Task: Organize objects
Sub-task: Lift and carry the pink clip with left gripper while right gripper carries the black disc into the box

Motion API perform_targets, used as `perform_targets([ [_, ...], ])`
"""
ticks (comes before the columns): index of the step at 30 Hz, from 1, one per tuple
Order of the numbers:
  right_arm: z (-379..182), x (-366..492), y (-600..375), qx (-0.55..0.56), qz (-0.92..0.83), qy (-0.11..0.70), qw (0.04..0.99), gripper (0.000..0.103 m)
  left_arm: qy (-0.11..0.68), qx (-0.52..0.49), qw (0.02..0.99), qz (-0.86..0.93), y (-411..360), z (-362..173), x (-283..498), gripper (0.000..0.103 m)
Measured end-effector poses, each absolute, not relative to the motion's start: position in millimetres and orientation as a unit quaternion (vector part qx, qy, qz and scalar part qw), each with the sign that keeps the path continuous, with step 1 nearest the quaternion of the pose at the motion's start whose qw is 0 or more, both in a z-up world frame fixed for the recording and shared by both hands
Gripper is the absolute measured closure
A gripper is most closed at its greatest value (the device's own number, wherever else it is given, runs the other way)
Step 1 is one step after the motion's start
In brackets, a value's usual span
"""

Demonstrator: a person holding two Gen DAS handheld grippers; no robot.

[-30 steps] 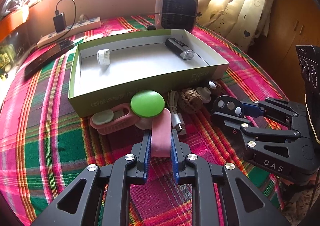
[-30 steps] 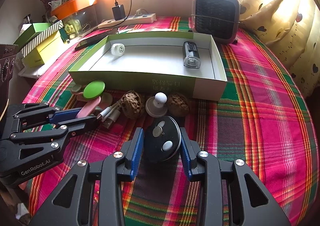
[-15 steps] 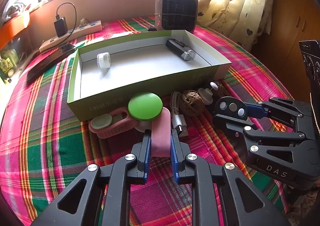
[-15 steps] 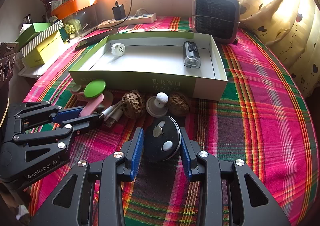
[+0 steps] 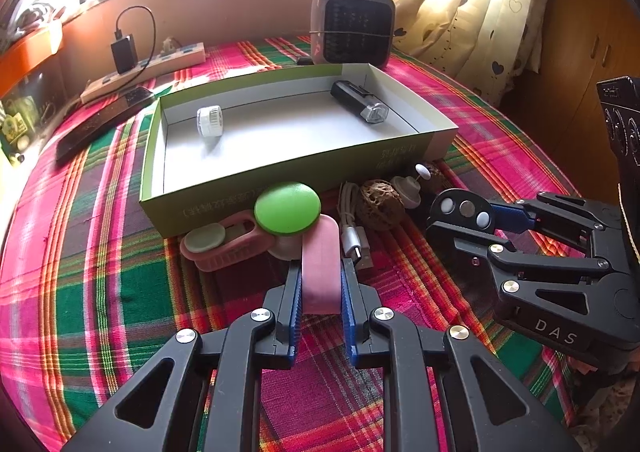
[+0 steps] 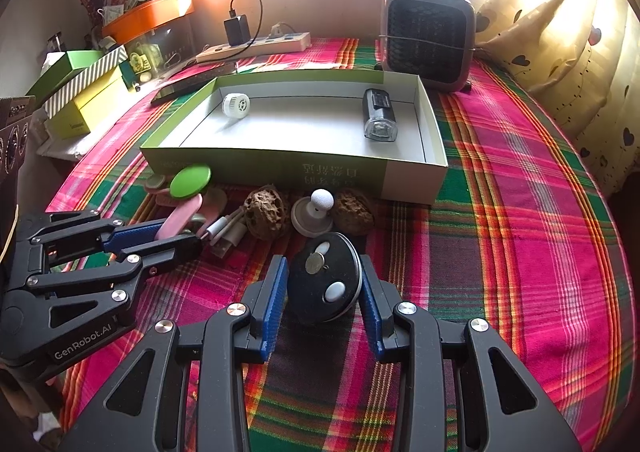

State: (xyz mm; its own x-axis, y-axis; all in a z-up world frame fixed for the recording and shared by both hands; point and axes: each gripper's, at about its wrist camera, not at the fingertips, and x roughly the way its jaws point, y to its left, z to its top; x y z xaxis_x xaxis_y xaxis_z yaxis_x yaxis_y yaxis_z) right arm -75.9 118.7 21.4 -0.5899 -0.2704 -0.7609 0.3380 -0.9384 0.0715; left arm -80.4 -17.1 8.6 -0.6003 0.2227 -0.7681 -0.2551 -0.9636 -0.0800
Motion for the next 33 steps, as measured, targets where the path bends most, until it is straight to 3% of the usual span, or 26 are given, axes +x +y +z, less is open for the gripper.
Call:
perform_targets([
  [33, 70.0, -102.5, 116.3, 0.372, -0.911, 0.042, 0.173, 0.067, -0.002, -0.381, 0.125, 0.916, -27.5, 56.0, -92.8, 0.088],
])
